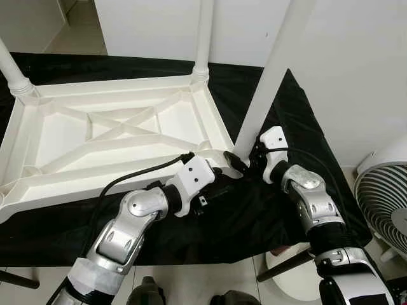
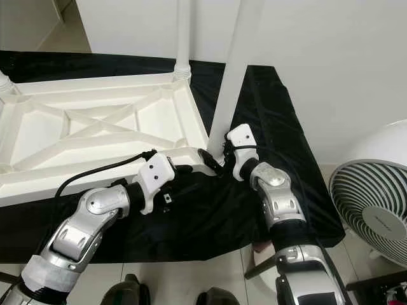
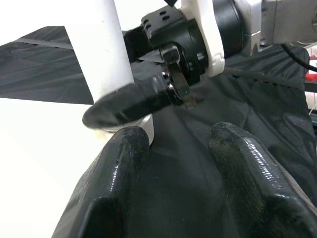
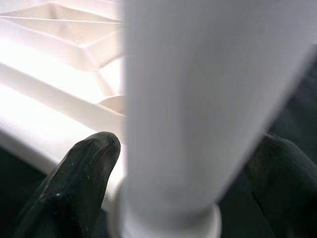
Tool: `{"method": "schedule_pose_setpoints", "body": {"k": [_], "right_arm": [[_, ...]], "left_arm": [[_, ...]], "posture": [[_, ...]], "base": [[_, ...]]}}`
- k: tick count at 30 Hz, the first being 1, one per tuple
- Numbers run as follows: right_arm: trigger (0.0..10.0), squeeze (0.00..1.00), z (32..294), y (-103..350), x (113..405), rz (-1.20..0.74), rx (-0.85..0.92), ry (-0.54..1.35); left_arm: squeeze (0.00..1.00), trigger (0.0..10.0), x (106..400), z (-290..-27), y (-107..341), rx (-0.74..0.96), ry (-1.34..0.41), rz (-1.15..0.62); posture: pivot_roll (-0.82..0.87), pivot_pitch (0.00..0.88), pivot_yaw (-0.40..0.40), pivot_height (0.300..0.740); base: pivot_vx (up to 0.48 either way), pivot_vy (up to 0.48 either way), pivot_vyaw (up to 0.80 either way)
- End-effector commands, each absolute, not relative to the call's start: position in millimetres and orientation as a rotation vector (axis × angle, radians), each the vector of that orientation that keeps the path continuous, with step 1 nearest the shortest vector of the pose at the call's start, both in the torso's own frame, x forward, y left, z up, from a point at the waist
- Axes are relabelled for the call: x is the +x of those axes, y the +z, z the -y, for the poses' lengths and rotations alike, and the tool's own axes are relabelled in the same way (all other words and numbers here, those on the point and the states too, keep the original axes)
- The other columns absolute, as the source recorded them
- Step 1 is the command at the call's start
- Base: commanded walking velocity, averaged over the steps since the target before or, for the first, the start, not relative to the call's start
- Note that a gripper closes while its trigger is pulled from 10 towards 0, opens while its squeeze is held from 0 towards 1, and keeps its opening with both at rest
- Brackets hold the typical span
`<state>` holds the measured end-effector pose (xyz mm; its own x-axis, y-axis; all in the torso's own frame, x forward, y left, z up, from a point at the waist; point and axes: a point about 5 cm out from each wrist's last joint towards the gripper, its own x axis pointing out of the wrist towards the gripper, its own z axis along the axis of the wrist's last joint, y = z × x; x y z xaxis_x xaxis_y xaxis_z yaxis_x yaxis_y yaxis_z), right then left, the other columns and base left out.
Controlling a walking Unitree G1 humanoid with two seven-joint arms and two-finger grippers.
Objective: Building children table
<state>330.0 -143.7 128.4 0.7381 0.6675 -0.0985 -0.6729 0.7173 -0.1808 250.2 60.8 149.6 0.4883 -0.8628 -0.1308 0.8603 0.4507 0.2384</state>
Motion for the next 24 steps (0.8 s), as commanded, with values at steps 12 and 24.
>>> {"method": "schedule_pose_setpoints", "body": {"k": [12, 24], "right_arm": [[0.0, 0.00, 135.4, 132.0, 342.3, -0.005, -0.249, 0.887], [0.0, 0.00, 140.3, 117.9, 337.3, -0.055, -0.188, 0.834]], "left_arm": [[0.00, 10.0, 249.8, -61.3, 147.7, 0.287, -1.032, -0.002], [0.00, 10.0, 247.5, -59.1, 146.3, 0.282, -1.030, -0.001]], "posture": [[0.03, 0.000, -0.048, 0.740], [0.02, 0.000, -0.063, 0.740]], "base": [[0.000, 0.000, 0.00], [0.000, 0.000, 0.00]]}}
